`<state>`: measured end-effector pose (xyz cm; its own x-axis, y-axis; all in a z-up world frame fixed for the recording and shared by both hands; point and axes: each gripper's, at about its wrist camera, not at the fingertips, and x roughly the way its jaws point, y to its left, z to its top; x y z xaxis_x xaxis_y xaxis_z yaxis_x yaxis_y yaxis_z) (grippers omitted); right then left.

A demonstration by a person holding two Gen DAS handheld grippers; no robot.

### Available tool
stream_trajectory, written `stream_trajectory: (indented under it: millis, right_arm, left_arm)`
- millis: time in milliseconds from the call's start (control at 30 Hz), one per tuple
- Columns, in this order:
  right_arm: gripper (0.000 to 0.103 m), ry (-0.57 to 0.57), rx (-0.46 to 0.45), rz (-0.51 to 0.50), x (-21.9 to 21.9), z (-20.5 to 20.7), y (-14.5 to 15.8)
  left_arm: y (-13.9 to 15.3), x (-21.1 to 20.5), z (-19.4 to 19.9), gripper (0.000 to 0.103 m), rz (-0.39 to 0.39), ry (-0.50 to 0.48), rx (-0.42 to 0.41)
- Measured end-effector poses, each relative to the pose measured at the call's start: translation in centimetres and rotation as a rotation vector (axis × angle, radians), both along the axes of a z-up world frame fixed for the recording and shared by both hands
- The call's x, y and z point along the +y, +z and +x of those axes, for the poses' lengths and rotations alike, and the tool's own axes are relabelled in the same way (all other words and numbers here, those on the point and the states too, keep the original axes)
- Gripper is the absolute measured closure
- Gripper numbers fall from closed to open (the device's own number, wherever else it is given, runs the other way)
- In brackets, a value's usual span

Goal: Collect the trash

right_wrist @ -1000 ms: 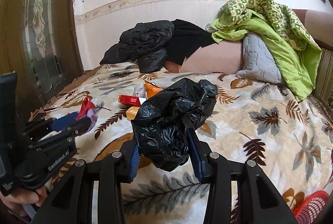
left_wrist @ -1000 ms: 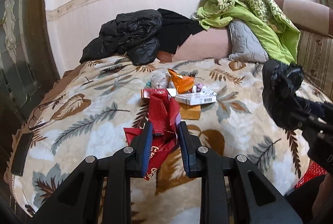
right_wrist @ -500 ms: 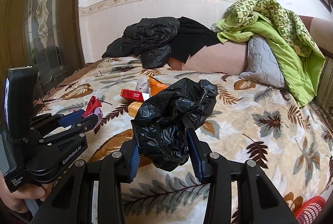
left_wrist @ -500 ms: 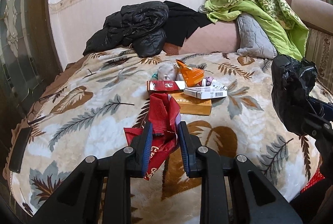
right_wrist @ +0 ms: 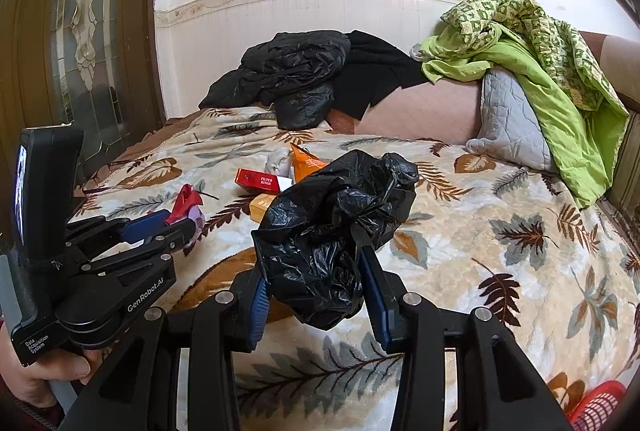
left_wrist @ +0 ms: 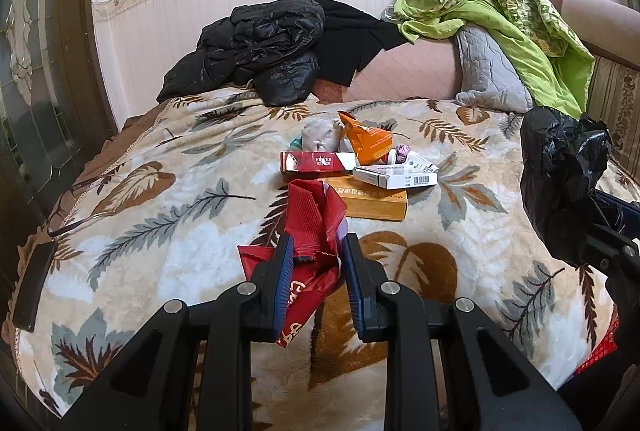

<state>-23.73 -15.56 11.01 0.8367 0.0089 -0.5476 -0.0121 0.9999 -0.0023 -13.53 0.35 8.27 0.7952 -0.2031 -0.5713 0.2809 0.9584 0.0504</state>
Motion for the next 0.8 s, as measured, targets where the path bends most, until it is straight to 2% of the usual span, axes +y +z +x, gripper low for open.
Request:
stream_trajectory:
  millis: [800]
  right_arm:
    - [0.058, -0.011, 0.009, 0.008, -0.24, 0.02, -0.06]
  left_arm:
    - [-0.63, -0.42, 0.03, 0.079, -0.01, -0.007, 0.011]
